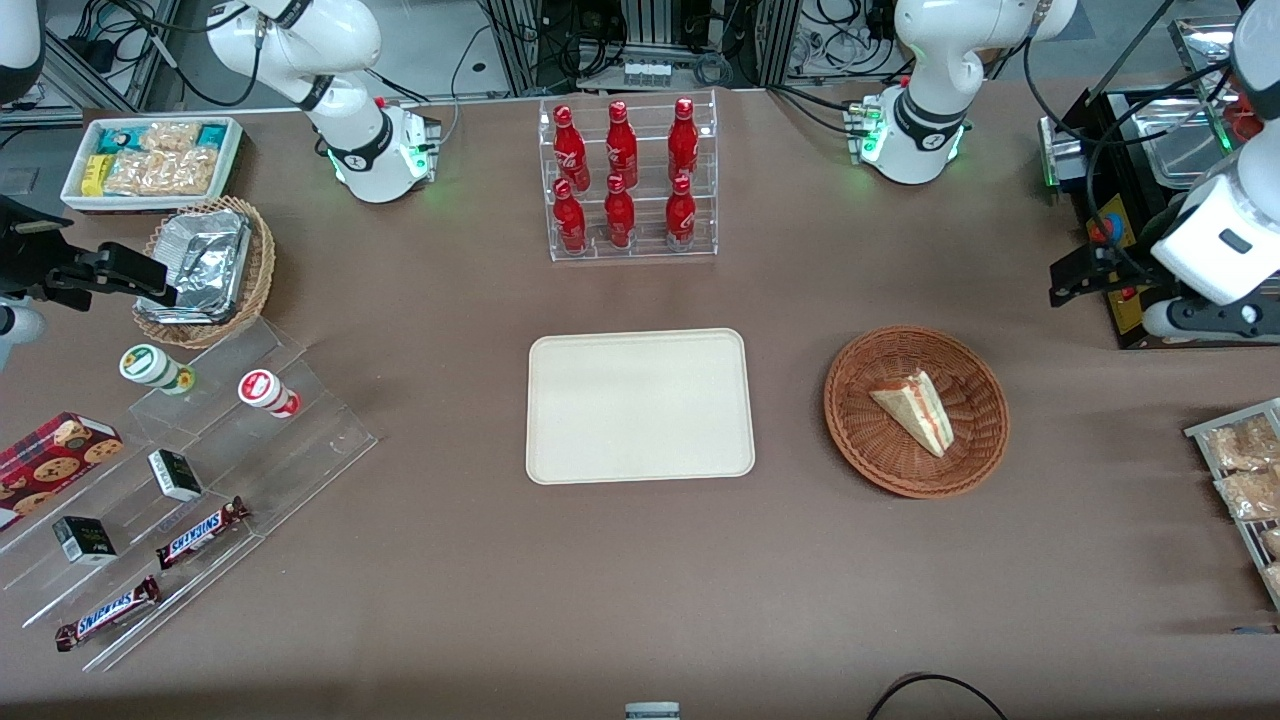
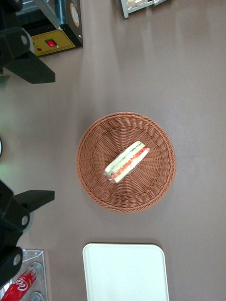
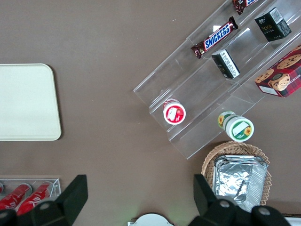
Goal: Place sandwich from basket to tray
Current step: 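Move the left gripper over the wrapped sandwich in the wicker basket, then lower the open left gripper around the sandwich and close it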
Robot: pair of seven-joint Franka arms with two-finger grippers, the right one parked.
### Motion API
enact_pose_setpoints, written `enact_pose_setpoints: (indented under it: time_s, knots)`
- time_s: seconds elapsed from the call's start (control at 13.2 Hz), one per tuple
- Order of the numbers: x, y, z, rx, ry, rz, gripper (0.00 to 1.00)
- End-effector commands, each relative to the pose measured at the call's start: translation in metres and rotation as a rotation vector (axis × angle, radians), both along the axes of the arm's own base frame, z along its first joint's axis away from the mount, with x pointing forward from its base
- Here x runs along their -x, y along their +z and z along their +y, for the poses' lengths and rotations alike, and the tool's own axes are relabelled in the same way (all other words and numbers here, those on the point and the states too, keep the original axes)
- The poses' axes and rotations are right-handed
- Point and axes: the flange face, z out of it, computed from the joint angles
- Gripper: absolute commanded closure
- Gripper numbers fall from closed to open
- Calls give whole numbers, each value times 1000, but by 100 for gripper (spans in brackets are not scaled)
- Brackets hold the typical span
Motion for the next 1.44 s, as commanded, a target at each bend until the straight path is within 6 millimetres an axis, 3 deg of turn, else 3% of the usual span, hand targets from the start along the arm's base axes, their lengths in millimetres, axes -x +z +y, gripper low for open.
enact_pose_setpoints:
  time_s: [0.0,0.23,0.53,0.68,0.91,1.13,1.36]
  knots:
    - [2,5,-5,-18,-13,12,0]
    - [-5,-13,-7,-9,-23,37,0]
    - [-19,-75,-24,-3,-47,134,0]
    - [-19,-104,-40,-7,-65,133,0]
    - [-14,-151,-47,-9,-74,116,0]
    - [-14,-187,-54,-25,45,61,0]
    - [-5,-235,-61,-28,190,-7,0]
